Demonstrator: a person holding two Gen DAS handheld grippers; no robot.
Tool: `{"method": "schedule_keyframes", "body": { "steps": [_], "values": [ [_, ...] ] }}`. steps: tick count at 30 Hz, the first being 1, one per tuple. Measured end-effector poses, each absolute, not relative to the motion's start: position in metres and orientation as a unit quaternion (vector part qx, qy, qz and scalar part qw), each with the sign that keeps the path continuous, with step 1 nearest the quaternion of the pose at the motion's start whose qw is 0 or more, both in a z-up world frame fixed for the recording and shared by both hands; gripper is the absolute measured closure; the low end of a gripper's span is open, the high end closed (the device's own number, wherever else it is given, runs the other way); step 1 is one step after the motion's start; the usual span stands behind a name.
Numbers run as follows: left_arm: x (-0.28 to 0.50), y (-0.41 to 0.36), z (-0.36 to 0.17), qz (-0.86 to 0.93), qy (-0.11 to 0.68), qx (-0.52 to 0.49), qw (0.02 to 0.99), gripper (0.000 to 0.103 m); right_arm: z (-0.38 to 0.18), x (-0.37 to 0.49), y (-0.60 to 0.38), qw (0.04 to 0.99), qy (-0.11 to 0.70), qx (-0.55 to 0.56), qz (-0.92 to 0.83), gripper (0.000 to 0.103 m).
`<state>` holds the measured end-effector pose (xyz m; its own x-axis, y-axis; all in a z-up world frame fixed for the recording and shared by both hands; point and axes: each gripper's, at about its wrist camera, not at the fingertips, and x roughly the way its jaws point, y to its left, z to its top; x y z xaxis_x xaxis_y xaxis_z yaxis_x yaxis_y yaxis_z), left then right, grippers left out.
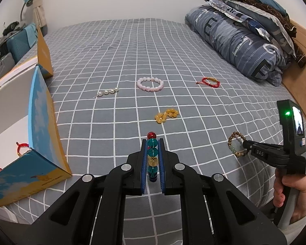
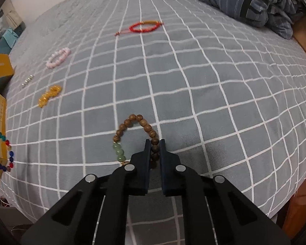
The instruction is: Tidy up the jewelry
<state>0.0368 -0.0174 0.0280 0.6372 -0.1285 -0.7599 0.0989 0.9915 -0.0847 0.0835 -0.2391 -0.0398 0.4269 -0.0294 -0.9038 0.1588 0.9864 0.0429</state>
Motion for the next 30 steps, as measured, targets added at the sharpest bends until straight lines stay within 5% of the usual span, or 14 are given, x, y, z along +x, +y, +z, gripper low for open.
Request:
{"method": "schedule_keyframes", "body": {
  "steps": [30],
  "values": [
    [0.049, -0.013, 0.055, -0.062, 0.391, -0.01, 0.918, 0.094, 0.037, 0.075, -0.197, 0.913, 0.405, 0.05, -0.012, 0.096]
  ]
}}
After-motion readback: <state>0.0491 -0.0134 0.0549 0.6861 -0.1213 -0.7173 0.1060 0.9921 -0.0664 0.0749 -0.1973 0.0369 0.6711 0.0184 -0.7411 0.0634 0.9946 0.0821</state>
